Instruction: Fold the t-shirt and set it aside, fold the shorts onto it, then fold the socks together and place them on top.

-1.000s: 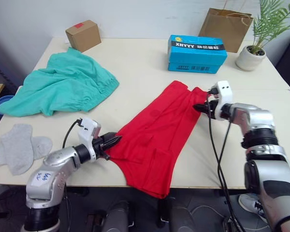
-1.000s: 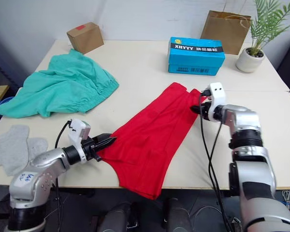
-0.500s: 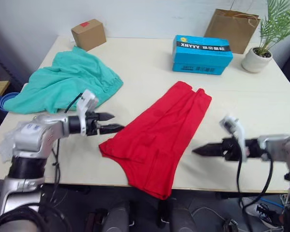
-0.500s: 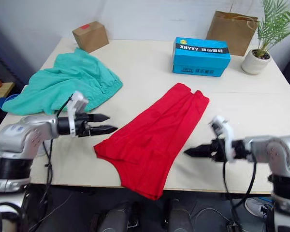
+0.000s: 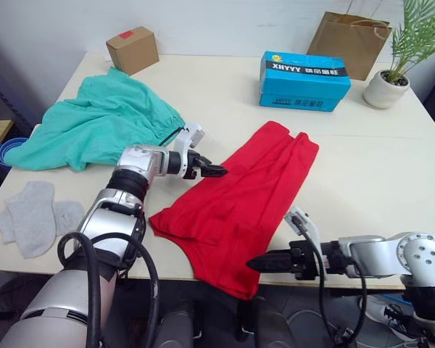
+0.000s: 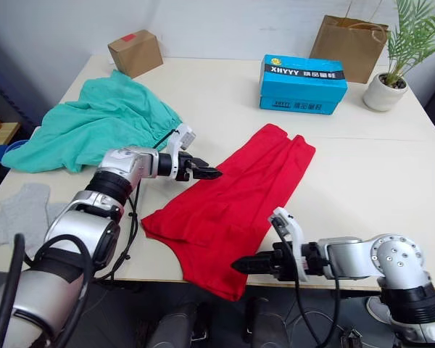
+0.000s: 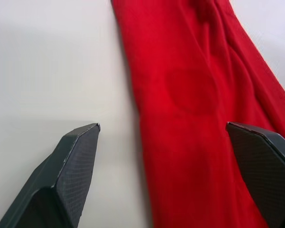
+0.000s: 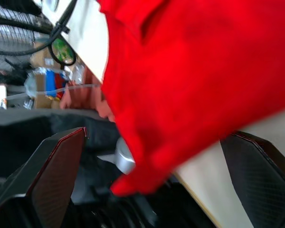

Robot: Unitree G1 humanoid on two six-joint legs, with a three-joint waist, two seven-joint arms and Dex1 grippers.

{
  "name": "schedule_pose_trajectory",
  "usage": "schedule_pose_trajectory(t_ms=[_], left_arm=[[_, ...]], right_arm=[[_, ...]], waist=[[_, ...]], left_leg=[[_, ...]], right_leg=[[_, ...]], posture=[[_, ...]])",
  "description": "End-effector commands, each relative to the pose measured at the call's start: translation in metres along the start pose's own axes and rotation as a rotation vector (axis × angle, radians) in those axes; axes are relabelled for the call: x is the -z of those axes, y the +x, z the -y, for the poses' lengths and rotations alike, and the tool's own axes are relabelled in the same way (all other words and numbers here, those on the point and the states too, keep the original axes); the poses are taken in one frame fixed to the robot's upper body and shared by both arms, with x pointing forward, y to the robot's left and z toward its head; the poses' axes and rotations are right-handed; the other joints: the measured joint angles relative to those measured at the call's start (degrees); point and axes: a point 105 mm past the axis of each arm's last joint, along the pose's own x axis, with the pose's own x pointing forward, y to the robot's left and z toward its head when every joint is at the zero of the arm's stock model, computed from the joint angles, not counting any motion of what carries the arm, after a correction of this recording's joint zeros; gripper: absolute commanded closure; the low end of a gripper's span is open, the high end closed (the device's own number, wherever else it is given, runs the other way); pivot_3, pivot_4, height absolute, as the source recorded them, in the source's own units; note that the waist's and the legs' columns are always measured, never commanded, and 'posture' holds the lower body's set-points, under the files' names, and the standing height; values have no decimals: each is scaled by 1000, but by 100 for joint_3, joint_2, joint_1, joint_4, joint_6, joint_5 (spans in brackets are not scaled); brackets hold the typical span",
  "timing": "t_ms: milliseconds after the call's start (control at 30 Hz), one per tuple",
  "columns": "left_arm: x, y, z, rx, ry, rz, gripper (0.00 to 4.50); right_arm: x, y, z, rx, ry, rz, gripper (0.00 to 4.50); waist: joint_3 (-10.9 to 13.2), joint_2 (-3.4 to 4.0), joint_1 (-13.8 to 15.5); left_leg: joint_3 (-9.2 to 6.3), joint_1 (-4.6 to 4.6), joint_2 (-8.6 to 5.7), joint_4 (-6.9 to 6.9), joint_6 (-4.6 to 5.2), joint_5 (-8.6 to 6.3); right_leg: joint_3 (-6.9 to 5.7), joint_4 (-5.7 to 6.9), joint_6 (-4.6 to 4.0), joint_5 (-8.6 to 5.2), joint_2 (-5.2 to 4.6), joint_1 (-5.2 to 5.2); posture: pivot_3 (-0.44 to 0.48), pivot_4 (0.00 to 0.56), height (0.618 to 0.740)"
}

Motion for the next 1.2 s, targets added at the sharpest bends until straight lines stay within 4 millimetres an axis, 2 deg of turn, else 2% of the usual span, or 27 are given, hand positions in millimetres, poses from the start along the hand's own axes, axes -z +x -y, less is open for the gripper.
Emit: schedule_pose_trajectory(t_ms=[33, 133, 233, 467, 667, 800, 867, 1000, 1200], left_arm=[[5, 6, -3, -31, 3, -24, 0], [10, 13, 2, -10, -30, -30, 0], [18, 18, 5, 2, -16, -63, 599], [23, 21, 5, 19, 0, -23, 2669], [20, 22, 2, -3, -37, 70, 4414], [22, 20, -6, -50, -47, 134, 4464], [16, 14, -15, -115, -43, 219, 4464], [27, -6, -29, -191, -164, 276, 4464], [39, -33, -23, -282, -236, 348, 4464]], right_arm=[[3, 9, -6, -2, 25, 10, 366], [2, 13, -6, 12, 36, 31, 1215], [2, 15, -6, 16, 47, 51, 2216], [2, 17, -7, 21, 63, 85, 4500], [-6, 12, -5, 36, 48, 99, 4500], [-13, 7, -3, 45, 32, 100, 4500], [-14, 3, -2, 48, 21, 93, 4500], [-21, -15, 2, 66, -17, 68, 4500], [-39, -28, 17, 149, -122, 6, 4500]], waist=[[-6, -11, -14], [-8, -13, -24], [-8, -13, -9], [-8, -13, 24], [-8, -13, 30], [-8, -13, 52], [-8, -13, 61], [-8, -12, 5], [-9, -11, -139]], left_leg=[[-1, 1, 0, 0, 1, 0], [-2, 2, 0, 3, 6, -1], [-3, 0, 0, 8, 11, -3], [0, -6, -3, 12, 23, -10], [0, -10, -2, 19, 34, -17], [-1, -11, -3, 23, 34, -17], [-1, -11, -3, 28, 35, -17], [-1, -10, -2, 28, 39, -18], [4, -2, 6, 23, 22, -11]], right_leg=[[0, 0, 1, 0, 0, 1], [0, 3, 4, 2, 0, 3], [0, 3, 7, 4, -1, 4], [2, -18, 23, 12, -1, 7], [4, -22, 27, 15, -2, 8], [3, -23, 30, 17, -3, 10], [3, -22, 32, 18, -4, 11], [8, -21, 34, 22, -6, 12], [9, -10, 31, 20, 6, 11]], posture=[[0, 150, 740], [0, 150, 740], [0, 150, 740], [0, 150, 740], [0, 150, 740], [0, 150, 740], [0, 150, 740], [0, 150, 740], [0, 150, 740]])
